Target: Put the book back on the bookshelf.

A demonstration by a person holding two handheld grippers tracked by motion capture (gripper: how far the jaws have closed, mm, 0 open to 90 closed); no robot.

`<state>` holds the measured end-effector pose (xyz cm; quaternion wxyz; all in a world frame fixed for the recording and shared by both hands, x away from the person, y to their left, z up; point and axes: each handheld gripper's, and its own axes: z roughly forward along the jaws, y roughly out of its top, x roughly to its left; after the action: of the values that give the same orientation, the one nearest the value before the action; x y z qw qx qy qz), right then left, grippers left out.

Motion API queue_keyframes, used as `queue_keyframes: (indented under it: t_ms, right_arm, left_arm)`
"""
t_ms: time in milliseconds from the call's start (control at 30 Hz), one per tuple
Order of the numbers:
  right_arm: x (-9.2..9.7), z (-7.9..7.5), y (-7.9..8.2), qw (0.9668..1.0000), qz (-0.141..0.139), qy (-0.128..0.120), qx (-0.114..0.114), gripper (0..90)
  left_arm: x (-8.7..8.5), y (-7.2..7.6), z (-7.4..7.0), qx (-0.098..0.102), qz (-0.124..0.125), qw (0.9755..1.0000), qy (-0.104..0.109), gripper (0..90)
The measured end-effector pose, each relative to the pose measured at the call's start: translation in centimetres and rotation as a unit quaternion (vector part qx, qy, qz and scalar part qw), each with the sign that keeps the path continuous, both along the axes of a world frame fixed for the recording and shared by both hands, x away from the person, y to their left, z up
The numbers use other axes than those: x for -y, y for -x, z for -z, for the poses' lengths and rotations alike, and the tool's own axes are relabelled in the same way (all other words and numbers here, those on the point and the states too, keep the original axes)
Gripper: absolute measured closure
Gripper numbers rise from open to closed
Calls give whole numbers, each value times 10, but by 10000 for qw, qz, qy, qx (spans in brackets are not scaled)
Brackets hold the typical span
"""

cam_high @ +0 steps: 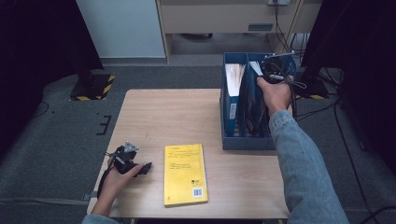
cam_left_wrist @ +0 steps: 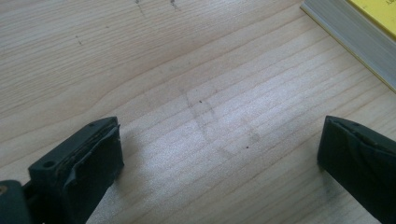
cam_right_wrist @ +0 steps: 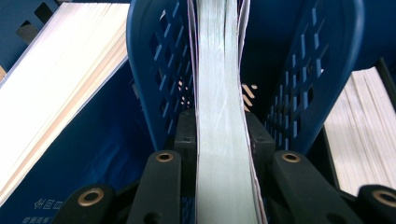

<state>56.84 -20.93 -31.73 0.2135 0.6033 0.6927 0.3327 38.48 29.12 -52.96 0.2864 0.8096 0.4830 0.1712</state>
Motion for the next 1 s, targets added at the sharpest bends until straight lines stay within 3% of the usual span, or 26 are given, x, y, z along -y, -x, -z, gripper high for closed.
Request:
queue_keyframes:
  t_ms: [567,833,1000]
  right_arm:
    - [-2,3,-2,9998,34,5,189,726]
    - [-1,7,-1,9995,70,201,249,726]
    - [-1,9,1,9994,128,123,281,725]
  left_arm:
    - [0,-1,0,2,-10,10000,1,0]
    - [0,-1,0,-1,-10,10000,0,0]
    - [0,-1,0,6,-19,10000,2,0]
